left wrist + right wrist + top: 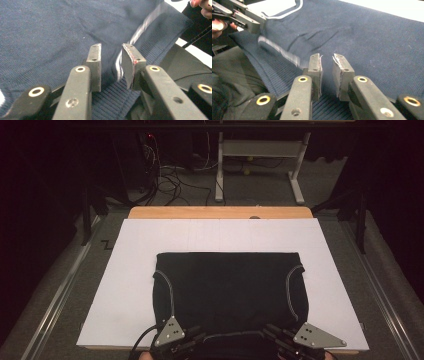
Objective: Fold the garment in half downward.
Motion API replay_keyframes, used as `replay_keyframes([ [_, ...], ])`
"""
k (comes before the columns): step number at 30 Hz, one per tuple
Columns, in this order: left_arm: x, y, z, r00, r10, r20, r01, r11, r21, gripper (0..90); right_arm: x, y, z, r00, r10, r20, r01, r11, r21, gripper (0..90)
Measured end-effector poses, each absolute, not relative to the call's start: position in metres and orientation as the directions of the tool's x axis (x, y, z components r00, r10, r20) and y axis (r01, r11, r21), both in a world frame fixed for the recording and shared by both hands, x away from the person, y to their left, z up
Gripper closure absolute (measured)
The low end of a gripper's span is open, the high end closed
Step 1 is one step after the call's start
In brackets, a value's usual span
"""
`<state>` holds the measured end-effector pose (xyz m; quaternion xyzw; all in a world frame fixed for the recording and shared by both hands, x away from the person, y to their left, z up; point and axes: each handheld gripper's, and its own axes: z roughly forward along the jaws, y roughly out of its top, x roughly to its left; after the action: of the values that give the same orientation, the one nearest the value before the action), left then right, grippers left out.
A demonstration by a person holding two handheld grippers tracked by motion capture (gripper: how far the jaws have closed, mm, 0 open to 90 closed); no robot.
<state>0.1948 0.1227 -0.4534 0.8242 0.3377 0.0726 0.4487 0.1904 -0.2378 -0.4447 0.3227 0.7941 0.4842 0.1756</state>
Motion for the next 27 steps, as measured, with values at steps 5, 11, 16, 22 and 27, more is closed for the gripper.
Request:
replay_keyframes([
  [5, 0.198, 0.126, -0.455, 0.752, 0.634, -0.182, 0.498, -0.365, 0.786, 63.3, 0.191, -0.24, -0.445, -0.717, 0.696, 0.025, 0.341, 0.32, 0.884, 75.0],
  [11, 0.203, 0.131, -0.456, 0.737, 0.65, -0.186, 0.508, -0.351, 0.787, 63.3, 0.194, -0.241, -0.448, -0.706, 0.707, 0.02, 0.348, 0.323, 0.88, 72.4],
  [16, 0.207, 0.135, -0.457, 0.723, 0.668, -0.177, 0.509, -0.342, 0.79, 61.3, 0.198, -0.243, -0.449, -0.694, 0.72, 0.024, 0.356, 0.314, 0.88, 71.3],
  [22, 0.214, 0.141, -0.458, 0.71, 0.682, -0.177, 0.514, -0.33, 0.792, 59.2, 0.205, -0.245, -0.45, -0.674, 0.739, 0.026, 0.363, 0.3, 0.882, 70.0],
  [27, 0.221, 0.147, -0.458, 0.701, 0.691, -0.176, 0.517, -0.322, 0.793, 57.2, 0.211, -0.248, -0.451, -0.658, 0.752, 0.029, 0.37, 0.29, 0.882, 67.9],
])
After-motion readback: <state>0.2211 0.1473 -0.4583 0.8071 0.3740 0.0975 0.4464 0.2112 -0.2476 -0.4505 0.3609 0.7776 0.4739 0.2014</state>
